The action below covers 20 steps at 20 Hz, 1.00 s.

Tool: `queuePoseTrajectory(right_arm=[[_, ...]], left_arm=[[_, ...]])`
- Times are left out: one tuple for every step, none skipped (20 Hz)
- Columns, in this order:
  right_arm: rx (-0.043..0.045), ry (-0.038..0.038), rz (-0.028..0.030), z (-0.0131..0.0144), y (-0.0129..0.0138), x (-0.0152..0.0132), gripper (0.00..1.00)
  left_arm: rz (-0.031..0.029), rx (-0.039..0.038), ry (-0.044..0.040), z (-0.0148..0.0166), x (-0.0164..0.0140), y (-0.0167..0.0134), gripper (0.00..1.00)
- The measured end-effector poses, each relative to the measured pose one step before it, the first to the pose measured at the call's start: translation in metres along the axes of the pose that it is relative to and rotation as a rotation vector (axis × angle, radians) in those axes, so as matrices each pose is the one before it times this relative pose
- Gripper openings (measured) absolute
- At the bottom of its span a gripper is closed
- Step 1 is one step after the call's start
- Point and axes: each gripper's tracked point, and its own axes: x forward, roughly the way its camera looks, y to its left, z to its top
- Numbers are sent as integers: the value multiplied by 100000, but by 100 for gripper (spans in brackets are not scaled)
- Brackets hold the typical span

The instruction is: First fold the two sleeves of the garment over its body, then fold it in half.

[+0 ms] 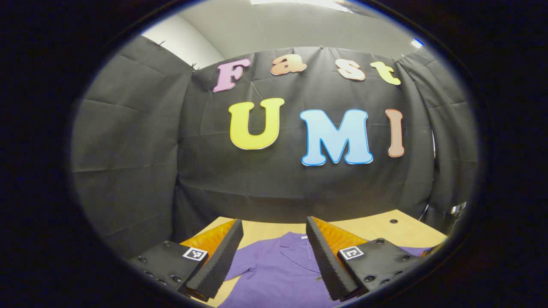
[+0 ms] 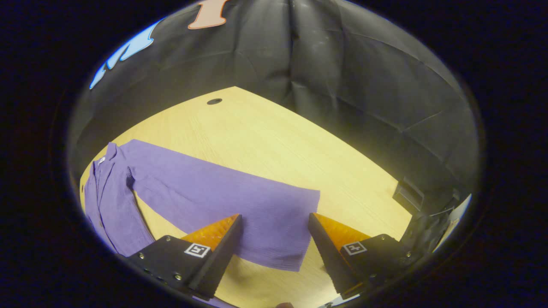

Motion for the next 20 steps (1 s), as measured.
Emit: queuePoseTrajectory(right_arm=[[-30,968,-513,-161,-2,116,96],[1135,-614,33,95,79,-42,96],[779,-147,-167,56,-98,108,97],[792,-271,-194,-99,-105,115,97],[940,-158,-592,63,20,129,96],[659,-367,-632,-43,-31,134,97],[310,155,-372,88,87,54,100],[-492,-257,-120,-31,2,-19,97],[-95,297,569,101,107,1,97],[-382,627,712,-128,168,-49,97],[-809,869,795,152,132,33,92],[-712,1046,1887,-79,437,18,89],[-161,150,-1,276,137,265,80],[-725,488,1745,-52,295,44,71],[620,-204,455,178,112,7,70],[177,398,282,-75,103,63,50],[-896,-208,346,88,-103,142,47],[2746,-327,21,221,-62,-69,33],[1632,829,1226,178,124,143,18],[2297,-330,467,-13,48,111,15]], left_arm=[[387,253,-274,92,-99,-98,94],[321,425,-192,20,-124,-35,94],[327,456,-57,-64,-176,70,94],[16,75,186,-102,2,-86,94],[92,-234,197,-50,-5,20,94],[132,-344,54,22,-16,45,94],[171,-325,-229,124,9,61,94],[65,-314,-184,68,59,47,94],[-104,-314,-194,45,-64,56,94],[-278,-279,-134,118,26,-15,94],[-377,-253,-79,-79,20,-47,94],[-311,-256,-115,77,-56,28,95],[-155,-311,-187,-61,-99,167,94],[-97,-329,-135,85,-9,105,95],[93,-235,-156,-11,83,128,95],[-10,-238,-33,-23,-96,223,95],[207,-90,-190,-33,-108,295,95],[238,65,-142,15,-25,342,95],[378,131,-151,67,-21,358,95],[417,40,-236,73,-18,310,95]])
